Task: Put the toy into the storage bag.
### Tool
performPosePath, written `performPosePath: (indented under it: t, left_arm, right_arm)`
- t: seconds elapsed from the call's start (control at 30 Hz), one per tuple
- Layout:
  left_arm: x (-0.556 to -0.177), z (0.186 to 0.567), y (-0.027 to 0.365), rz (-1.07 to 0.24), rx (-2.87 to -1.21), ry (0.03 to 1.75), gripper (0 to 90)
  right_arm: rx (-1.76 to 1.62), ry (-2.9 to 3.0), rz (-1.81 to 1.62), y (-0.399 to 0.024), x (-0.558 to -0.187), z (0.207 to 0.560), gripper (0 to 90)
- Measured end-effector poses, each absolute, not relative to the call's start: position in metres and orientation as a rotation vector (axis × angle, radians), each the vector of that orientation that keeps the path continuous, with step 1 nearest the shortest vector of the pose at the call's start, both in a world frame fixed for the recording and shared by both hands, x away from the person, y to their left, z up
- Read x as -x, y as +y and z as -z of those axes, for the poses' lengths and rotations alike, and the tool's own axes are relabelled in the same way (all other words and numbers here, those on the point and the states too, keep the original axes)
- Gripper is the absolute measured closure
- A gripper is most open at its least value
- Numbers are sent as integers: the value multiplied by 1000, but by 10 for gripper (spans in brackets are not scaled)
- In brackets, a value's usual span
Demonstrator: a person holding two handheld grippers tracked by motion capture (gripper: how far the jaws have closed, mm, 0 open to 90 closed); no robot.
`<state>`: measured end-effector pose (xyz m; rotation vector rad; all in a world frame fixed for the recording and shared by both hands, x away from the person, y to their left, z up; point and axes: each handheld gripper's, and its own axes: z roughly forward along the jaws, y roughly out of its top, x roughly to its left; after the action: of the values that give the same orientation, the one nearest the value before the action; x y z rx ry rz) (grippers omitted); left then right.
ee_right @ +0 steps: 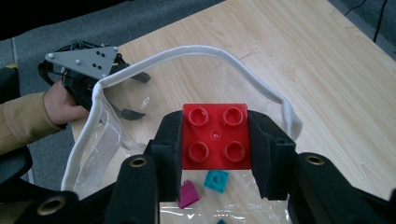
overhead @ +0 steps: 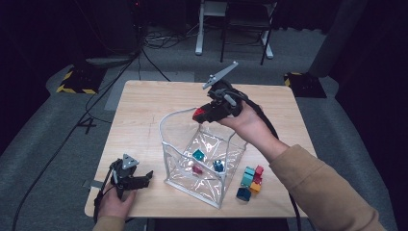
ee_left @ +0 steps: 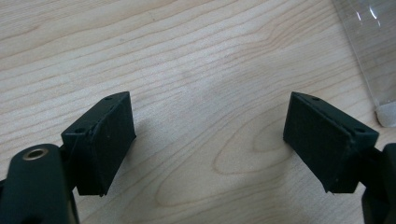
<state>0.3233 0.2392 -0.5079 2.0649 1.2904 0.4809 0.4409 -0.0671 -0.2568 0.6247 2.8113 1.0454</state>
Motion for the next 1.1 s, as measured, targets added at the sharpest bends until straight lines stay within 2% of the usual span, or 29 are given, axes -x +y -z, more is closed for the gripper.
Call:
performPosePath:
  t: [0.63,1.1]
  left_arm:
    - [-324,508,239,-486,-2057,1298,168]
    - [-324,508,239,-486,-2057,1299,168]
  right_arm:
    - [-620,2955,-760,-21,-450,304,590]
    - [-623,3047,-507,-5,-454,332,590]
